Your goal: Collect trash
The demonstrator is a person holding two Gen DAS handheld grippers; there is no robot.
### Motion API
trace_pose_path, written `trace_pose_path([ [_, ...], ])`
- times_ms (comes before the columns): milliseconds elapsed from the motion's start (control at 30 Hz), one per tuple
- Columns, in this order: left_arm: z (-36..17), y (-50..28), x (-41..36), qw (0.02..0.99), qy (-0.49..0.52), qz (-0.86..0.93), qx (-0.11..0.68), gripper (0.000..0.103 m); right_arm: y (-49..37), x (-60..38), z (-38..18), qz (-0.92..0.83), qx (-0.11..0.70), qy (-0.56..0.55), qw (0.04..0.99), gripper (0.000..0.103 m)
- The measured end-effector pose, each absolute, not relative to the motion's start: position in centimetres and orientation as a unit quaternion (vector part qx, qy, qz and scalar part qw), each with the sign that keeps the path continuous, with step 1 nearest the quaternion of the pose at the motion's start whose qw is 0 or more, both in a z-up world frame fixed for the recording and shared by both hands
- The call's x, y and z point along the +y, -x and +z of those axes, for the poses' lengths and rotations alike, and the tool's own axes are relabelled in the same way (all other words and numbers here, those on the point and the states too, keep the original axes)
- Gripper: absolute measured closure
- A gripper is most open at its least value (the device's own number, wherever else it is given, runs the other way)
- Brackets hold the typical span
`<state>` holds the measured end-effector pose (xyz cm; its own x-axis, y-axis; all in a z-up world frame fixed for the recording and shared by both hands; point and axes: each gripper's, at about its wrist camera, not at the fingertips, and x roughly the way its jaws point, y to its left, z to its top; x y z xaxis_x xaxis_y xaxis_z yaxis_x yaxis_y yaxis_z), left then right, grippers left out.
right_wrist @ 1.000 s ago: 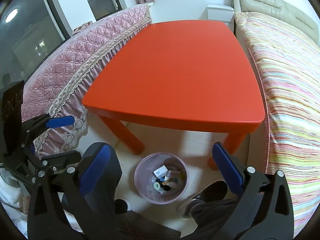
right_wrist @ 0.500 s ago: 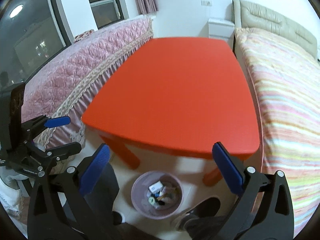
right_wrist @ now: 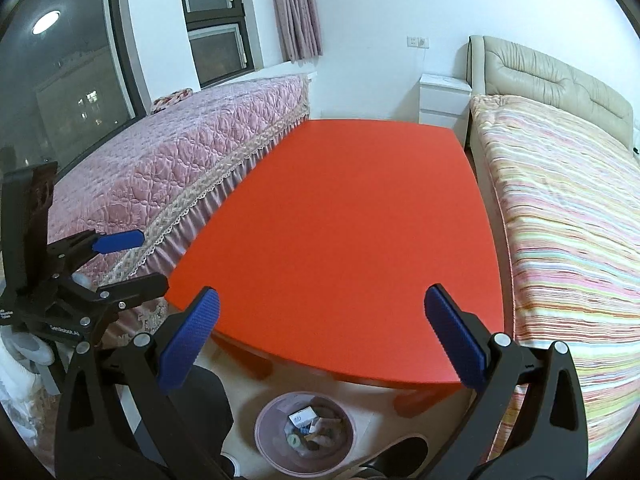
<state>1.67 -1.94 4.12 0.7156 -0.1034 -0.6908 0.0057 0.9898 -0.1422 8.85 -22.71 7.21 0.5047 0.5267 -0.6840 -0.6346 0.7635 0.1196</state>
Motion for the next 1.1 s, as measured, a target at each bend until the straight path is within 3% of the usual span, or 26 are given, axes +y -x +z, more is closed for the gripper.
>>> trace_pose_path([
  [1100,4.88,-1.63,-2.40,0.925,0.075,-0.042,0.370,0.006,-9.79,-22.83,6.61,0.329,0.379,0.072,0.862,0.003],
])
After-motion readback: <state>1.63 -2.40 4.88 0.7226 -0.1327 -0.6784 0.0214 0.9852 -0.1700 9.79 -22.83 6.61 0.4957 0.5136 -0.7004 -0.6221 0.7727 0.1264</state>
